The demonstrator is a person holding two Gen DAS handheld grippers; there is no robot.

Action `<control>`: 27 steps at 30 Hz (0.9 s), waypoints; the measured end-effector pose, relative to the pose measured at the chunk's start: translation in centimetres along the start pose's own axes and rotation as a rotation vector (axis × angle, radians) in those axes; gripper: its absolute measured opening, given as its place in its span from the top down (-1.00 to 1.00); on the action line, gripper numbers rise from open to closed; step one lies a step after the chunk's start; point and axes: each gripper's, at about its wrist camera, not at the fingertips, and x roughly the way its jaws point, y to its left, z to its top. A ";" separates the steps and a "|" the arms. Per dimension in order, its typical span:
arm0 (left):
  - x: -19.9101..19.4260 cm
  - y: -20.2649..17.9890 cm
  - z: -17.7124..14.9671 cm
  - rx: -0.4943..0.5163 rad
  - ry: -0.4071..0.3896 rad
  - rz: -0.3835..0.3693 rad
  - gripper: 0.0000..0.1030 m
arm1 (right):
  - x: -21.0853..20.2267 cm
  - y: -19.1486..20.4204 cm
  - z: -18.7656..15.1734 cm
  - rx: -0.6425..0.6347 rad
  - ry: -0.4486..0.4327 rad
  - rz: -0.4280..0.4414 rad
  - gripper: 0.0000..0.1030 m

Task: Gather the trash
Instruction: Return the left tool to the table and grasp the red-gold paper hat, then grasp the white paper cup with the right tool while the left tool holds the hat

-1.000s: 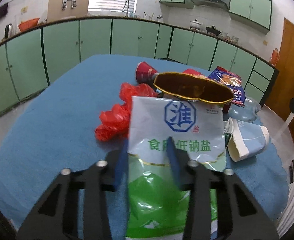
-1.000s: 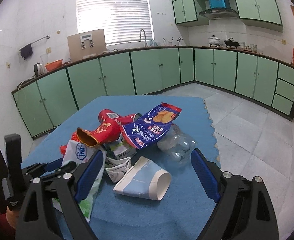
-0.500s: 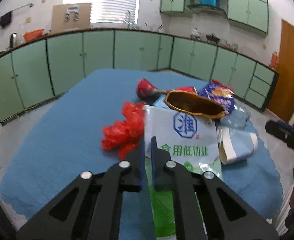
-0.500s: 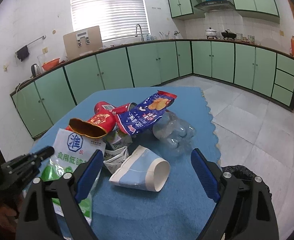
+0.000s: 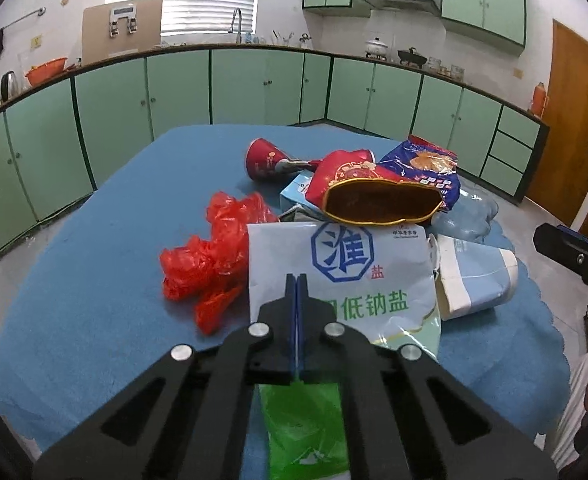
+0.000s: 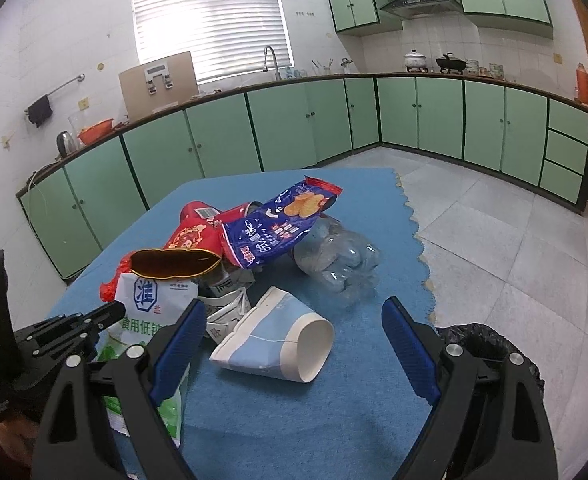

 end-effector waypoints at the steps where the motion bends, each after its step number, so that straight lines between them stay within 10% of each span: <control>1: -0.1 0.1 0.1 -0.002 -0.003 -0.004 0.95 | 0.1 0.0 0.0 -0.001 0.002 0.000 -0.70; 9: -0.2 -1.7 2.5 0.043 -0.084 -0.006 0.20 | 0.1 -0.4 0.2 0.007 -0.002 -0.012 -0.69; 19: 3.0 -1.2 3.9 0.043 -0.061 0.003 0.21 | 0.5 -1.3 0.4 0.018 0.002 -0.028 -0.69; 27: 2.9 -0.7 4.1 0.020 -0.097 0.008 0.84 | 1.2 -0.9 0.5 0.008 0.021 -0.007 -0.68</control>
